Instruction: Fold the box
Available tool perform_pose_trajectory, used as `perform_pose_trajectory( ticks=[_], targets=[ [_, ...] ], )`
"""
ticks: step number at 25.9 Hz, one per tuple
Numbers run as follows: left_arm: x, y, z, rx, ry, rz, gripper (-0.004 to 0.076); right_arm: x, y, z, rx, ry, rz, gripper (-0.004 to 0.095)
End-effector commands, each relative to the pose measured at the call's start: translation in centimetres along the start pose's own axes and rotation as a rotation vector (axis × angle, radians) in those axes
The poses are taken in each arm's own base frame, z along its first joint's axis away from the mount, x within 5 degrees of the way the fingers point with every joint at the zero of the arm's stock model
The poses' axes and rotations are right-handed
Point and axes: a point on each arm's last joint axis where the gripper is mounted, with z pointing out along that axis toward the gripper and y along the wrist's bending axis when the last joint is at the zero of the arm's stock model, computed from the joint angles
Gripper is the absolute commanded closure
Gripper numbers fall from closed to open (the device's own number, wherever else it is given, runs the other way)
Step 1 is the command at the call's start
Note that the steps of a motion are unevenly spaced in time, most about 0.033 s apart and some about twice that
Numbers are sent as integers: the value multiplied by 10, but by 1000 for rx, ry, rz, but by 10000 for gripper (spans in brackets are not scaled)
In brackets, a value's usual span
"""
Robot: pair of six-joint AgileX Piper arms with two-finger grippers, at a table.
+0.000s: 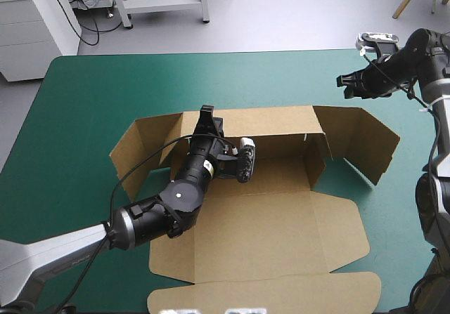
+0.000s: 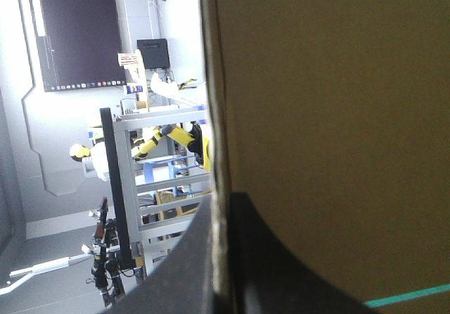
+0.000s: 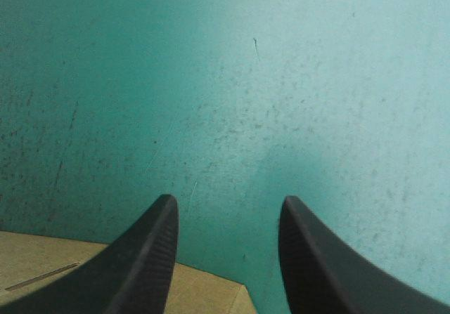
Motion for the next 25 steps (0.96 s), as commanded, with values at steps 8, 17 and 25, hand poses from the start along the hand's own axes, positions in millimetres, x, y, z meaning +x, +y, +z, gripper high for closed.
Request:
perform_pose_trajectory(
  ticks=[8, 17, 25],
  targets=[
    [1, 20, -9, -97, -23, 8, 734, 19, 13, -6, -124, -6, -10, 380],
    [7, 21, -6, -102, 6, 1, 734, 39, 22, -30, -105, -8, -20, 377],
    [7, 21, -6, -102, 6, -11, 734, 70, 31, -46, -92, -76, -33, 386]
  ],
)
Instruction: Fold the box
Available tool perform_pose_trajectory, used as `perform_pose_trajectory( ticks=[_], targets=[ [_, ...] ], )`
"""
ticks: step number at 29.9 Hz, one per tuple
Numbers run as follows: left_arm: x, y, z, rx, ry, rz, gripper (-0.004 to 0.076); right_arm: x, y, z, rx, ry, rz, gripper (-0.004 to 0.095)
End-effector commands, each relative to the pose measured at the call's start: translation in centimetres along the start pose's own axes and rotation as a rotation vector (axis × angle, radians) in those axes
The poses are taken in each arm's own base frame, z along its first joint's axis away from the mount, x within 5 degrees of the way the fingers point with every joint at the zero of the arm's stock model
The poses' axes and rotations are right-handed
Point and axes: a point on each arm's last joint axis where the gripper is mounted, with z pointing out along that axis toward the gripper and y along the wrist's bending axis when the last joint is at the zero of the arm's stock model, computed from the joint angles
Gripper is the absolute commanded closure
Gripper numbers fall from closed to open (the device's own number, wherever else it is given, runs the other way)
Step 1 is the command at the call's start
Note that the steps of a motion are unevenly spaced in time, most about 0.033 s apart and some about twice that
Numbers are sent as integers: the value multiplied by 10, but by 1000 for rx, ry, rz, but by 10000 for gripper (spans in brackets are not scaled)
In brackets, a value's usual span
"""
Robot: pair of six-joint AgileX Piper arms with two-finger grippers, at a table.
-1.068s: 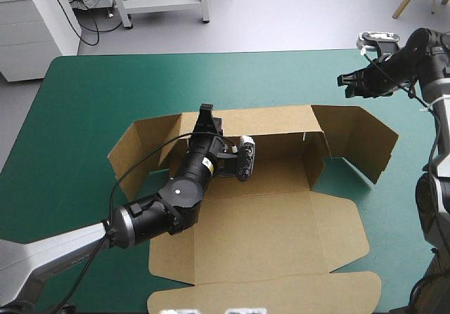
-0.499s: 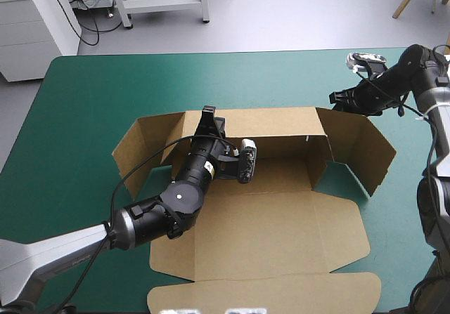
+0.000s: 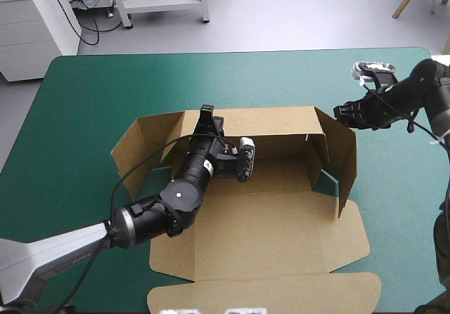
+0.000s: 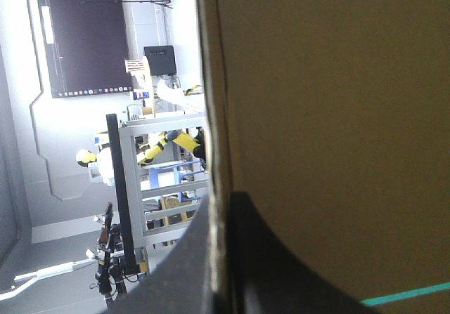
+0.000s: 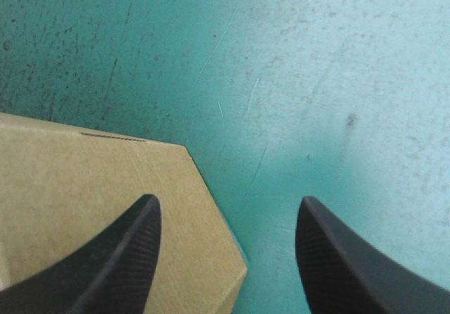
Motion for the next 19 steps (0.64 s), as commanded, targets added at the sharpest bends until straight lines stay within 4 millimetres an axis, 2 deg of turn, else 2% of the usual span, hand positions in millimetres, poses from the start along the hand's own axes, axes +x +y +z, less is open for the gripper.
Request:
perform_pose_trajectory(
  ticks=[1, 11, 19],
  targets=[
    [5, 23, -9, -93, 15, -14, 734, 8, 14, -31, -1, -136, -32, 386],
    [5, 23, -9, -95, 15, -12, 734, 54, 34, -31, -88, -215, -85, 387],
    [5, 23, -9, -95, 13, -14, 734, 89, 45, -35, -80, -312, -265, 398]
  ],
)
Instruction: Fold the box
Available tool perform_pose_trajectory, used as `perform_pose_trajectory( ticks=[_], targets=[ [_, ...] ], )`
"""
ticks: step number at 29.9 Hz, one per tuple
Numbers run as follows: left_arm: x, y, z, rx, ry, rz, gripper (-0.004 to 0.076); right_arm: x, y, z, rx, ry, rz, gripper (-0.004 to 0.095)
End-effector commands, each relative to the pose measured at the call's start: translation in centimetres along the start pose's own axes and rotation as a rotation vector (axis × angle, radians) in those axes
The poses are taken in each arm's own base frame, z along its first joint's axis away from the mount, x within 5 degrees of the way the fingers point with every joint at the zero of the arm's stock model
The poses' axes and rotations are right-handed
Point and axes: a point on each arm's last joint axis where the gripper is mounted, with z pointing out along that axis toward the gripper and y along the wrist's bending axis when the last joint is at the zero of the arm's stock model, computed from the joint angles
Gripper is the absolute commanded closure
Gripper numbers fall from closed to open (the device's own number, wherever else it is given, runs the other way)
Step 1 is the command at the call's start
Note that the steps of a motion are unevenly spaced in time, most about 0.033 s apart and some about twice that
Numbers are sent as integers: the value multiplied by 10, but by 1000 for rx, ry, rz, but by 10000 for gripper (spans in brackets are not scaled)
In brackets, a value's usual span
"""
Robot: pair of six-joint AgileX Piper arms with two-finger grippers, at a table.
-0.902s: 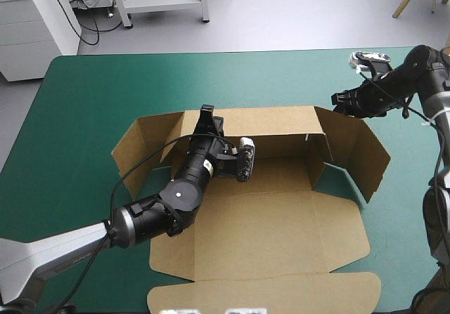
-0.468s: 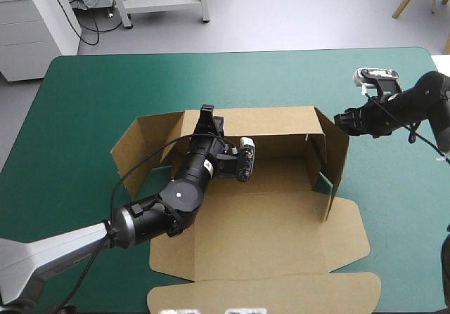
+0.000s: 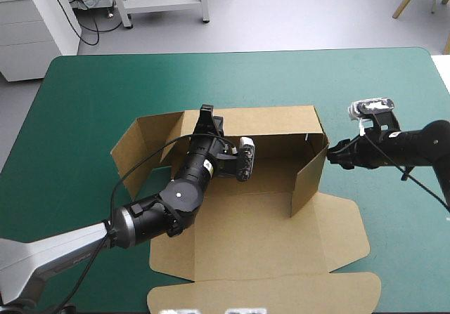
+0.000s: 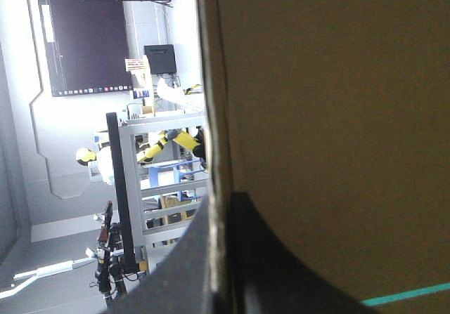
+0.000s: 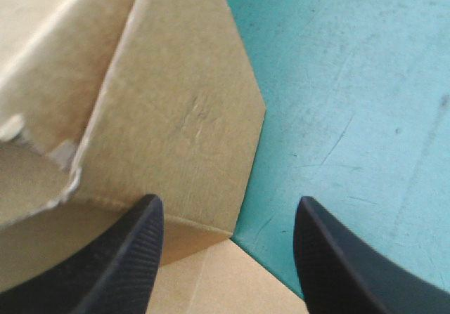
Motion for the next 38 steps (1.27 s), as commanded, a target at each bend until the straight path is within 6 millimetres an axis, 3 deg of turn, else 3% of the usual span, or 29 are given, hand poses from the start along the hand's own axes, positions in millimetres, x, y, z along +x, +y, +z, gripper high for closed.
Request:
perform_pose_trajectory(
  ticks=[1, 8, 14, 27, 31, 38],
  targets=[
    [4, 23, -9, -94, 10, -11, 734, -2, 12, -15, -7, -133, -125, 398],
    [4, 24, -9, -96, 11, -8, 734, 7, 24, -3, -89, -181, -348, 368],
    [5, 24, -9, -107, 20, 0, 734, 4, 32, 19, -111, -157, -353, 263],
    [4, 24, -10, -103, 15, -7, 734, -1, 40, 30, -85, -173, -329, 263],
    [4, 24, -10, -103, 15, -7, 734, -1, 45, 37, -109, -159, -330, 362],
    [4, 24, -10, -103, 15, -7, 734, -3, 48, 37, -126, -179, -305, 683]
  ],
)
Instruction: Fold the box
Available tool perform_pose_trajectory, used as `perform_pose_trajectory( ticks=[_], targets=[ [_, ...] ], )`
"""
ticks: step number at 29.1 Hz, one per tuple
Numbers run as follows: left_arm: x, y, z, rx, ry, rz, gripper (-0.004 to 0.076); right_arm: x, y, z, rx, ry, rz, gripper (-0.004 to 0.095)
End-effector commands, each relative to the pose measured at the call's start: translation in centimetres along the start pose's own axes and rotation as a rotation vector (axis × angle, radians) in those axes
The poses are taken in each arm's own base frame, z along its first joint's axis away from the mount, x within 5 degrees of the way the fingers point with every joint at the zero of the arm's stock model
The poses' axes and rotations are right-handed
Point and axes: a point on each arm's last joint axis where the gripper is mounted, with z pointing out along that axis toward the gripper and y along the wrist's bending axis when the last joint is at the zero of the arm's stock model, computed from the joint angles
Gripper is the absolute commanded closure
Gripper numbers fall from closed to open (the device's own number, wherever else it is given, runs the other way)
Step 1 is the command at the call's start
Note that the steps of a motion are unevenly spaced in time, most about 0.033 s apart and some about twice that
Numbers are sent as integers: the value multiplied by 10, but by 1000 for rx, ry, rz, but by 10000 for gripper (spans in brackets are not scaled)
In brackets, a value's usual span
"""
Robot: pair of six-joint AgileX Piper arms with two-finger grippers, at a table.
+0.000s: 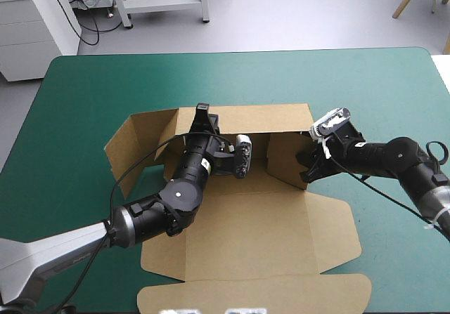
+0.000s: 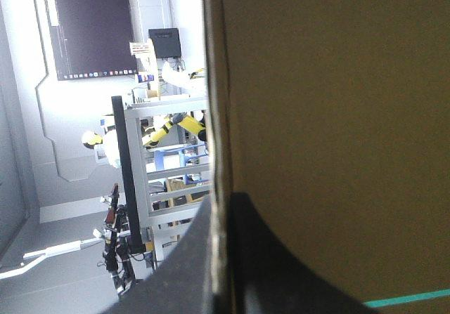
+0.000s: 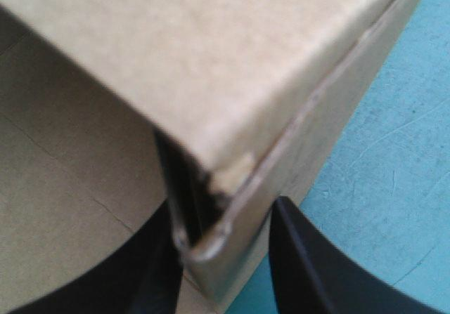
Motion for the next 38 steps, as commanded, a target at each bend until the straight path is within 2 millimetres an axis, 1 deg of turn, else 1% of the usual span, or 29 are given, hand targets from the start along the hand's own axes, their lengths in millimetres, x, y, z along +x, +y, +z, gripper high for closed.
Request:
perform_pose_trajectory(
  ticks=[1, 8, 11, 13, 15, 19, 20, 21, 26, 30, 35, 36, 38],
  targets=[
    [1, 23, -10, -87, -22, -8, 734, -13, 7, -10, -23, -73, 21, 724],
    [1, 23, -10, -87, -22, -8, 734, -14, 6, -10, -13, -88, 33, 929],
    [1, 21, -10, -68, -17, -44, 724, -17, 5, -10, -4, -114, 59, 926],
    [2, 19, -10, -50, -11, -78, 667, -18, 5, -10, -3, -130, 78, 925],
    [0, 19, -12, -46, 0, -89, 557, -19, 4, -10, -2, -139, 88, 926],
    [-10, 17, -20, -54, -26, -70, 328, -19, 4, -10, 2, -139, 86, 926],
    [-14, 16, -23, -60, -36, -61, 290, -19, 4, -10, 4, -140, 86, 926],
    [-18, 15, -26, -61, -50, -56, 267, -19, 4, -10, 6, -141, 87, 926],
    [-34, 14, -41, -94, -81, -31, 259, -19, 3, -10, 10, -143, 88, 926],
    [-45, 23, -55, -137, -89, -52, 259, -20, 2, -10, 18, -147, 100, 926],
    [-57, 46, -72, -199, -112, -114, 259, -20, 2, -10, 21, -149, 107, 926],
    [-61, 58, -81, -184, -141, -199, 259, -20, 1, -11, 28, -152, 107, 926],
    [-61, 70, -87, -131, -146, -312, 259, -20, 1, -11, 30, -153, 109, 926]
  ],
)
